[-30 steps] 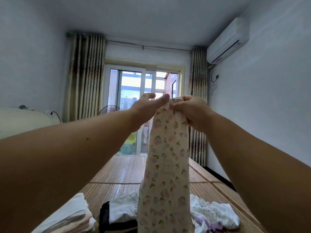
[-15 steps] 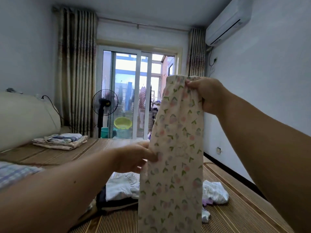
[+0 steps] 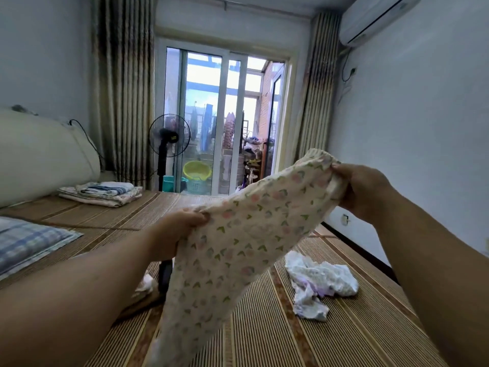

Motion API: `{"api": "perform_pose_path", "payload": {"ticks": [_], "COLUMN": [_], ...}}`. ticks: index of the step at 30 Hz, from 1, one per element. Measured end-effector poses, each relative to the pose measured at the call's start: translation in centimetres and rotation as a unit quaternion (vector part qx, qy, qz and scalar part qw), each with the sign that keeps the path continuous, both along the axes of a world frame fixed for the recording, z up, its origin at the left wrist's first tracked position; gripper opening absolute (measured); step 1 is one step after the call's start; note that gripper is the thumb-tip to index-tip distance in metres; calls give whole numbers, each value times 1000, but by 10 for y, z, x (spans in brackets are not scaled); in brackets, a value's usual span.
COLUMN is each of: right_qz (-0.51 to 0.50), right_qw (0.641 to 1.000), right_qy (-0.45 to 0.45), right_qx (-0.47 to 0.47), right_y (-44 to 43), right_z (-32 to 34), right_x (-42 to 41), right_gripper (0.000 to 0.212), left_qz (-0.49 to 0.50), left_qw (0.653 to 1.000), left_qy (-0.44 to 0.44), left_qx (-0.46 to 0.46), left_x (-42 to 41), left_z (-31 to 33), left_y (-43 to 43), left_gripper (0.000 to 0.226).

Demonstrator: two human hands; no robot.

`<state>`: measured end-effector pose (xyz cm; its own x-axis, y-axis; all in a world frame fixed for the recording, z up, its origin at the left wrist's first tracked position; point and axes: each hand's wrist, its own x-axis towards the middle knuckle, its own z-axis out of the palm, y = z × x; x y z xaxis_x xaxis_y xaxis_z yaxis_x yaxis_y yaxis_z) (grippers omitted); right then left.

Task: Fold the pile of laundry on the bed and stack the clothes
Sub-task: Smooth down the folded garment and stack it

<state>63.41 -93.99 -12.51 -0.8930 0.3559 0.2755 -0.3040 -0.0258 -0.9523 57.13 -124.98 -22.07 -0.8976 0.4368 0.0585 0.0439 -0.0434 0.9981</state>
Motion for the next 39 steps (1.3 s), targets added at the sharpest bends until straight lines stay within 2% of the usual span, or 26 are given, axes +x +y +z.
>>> {"api": "perform_pose_path", "payload": {"ticks": [3,6,10,14,16,18,20,22,24,26,28,30,33,36,39], "right_qz": [36,59,71,22,-17,-71,-132,-178,-203,-210,-167,-74,36,53,34], "right_qw": [999,995,990,982,974,964,943,895,823,803,804,772,705,684,671], "right_qy": [-34,-81,-114,-181,-220,-256,-292,-329,-358,-307,-229,-214,-318,-396,-424], "right_qx": [-13,-30,-46,-53,-44,-4,88,243,391,466,523,594,632,611,607], "right_y": [1,4,12,32,43,58,78,91,107,104,87,62,44,58,75], "right_z": [-37,-73,-127,-196,-228,-266,-306,-332,-348,-351,-352,-357,-373,-380,-381], "right_x": [4,5,0,-14,-21,-32,-39,-41,-48,-57,-66,-75,-80,-77,-69], "right_gripper": [11,7,8,18,16,19,27,40,50,48,47,47,63,83,88], "left_qz": [9,-7,0,21,42,66,64,45,-12,-39,-48,-56,-59,-85,-144], "left_qw": [996,992,976,944,921,890,872,855,790,741,738,750,745,733,717], "left_qy": [-29,-38,-53,-36,9,69,96,104,153,185,174,143,167,199,226], "left_qx": [-79,-121,-213,-328,-387,-446,-475,-506,-593,-644,-651,-644,-643,-644,-644], "left_x": [2,-1,-15,-48,-69,-84,-91,-81,-73,-60,-53,-49,-43,-46,-56], "left_z": [18,33,26,-39,-87,-131,-175,-210,-240,-261,-280,-294,-304,-302,-294], "left_y": [-39,-64,-61,-21,7,41,80,104,133,148,151,145,139,138,148], "left_gripper": [54,73,58,27,23,29,48,68,74,77,77,76,73,73,74]}}
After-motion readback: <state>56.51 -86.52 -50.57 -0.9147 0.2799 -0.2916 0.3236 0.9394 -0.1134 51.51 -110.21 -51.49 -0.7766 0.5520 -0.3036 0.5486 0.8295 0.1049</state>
